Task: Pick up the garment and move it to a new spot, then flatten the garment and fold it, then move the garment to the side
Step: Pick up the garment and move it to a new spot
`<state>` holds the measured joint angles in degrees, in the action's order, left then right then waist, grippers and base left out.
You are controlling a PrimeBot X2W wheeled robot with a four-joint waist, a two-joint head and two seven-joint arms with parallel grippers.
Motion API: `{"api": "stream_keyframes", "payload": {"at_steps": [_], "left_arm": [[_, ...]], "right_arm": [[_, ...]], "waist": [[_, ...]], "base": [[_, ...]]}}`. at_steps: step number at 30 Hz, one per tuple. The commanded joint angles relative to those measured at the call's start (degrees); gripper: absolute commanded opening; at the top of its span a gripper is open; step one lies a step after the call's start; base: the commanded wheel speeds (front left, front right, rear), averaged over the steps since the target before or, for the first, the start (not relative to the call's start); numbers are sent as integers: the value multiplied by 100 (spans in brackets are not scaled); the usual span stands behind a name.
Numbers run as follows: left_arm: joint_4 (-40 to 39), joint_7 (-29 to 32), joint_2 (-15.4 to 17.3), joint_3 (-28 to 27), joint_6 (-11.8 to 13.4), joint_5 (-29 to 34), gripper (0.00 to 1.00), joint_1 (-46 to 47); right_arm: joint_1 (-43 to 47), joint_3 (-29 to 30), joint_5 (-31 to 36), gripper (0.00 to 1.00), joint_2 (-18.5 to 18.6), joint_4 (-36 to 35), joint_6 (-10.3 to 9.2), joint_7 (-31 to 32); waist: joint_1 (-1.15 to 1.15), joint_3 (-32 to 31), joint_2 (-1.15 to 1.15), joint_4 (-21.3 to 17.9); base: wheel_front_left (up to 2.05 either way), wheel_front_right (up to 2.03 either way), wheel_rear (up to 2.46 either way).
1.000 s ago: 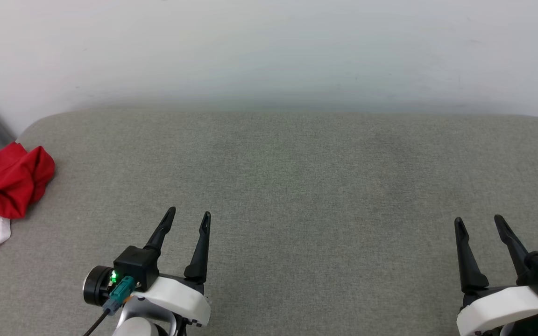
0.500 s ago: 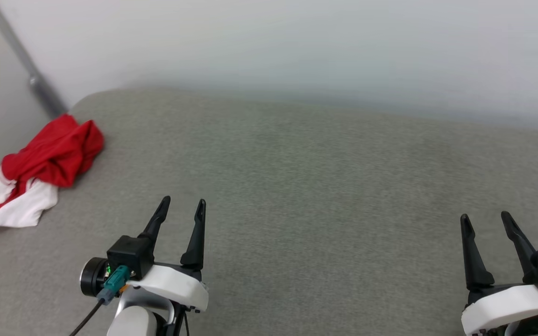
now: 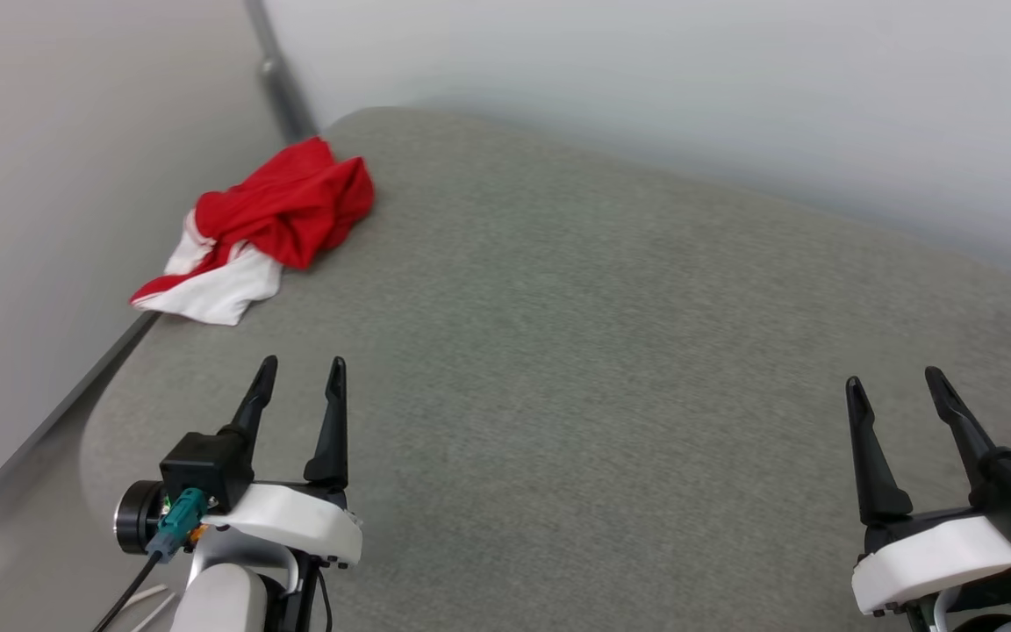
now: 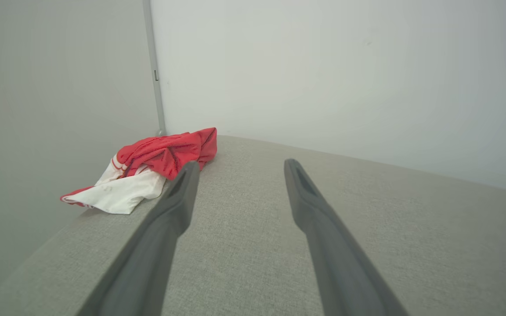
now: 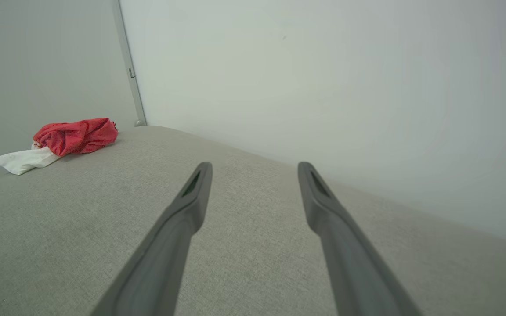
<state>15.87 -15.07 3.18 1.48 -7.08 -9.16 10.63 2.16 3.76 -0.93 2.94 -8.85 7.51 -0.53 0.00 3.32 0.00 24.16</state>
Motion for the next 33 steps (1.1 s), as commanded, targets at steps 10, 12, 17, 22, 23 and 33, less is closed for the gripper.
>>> {"api": "stream_keyframes", "payload": {"at_steps": [10, 12, 17, 22, 23, 33], "left_arm": [[-141, -15, -30, -297, -18, -76, 100, -42], [-148, -15, -29, -317, -21, -81, 100, -46], [-130, -15, -30, -372, -22, -126, 100, 55], [-66, -15, -30, -399, -2, -229, 100, 305], [-35, -15, -30, -428, 10, -218, 100, 387], [666, 86, 344, -945, 86, -579, 100, 2275]], "right_arm": [[-180, -207, 27, 100, -8, -35, -4, 85], [-207, -223, 23, 100, -8, -27, -4, 89], [-266, -255, 51, 100, -9, 9, -4, 95], [-310, -250, 69, 100, -9, -110, -4, 148], [-341, -264, 103, 100, -9, -146, -4, 164], [-888, -394, 521, 100, -6, -583, -4, 493]], "waist": [[0, 88, 0, 635], [0, 99, 0, 639], [0, 140, 0, 639], [0, 308, 0, 493], [0, 383, 0, 424], [0, 1686, 0, -411]], "base": [[0, 0, 0], [0, 0, 0], [0, 0, 0], [0, 0, 0], [0, 0, 0], [0, 0, 0]]}}
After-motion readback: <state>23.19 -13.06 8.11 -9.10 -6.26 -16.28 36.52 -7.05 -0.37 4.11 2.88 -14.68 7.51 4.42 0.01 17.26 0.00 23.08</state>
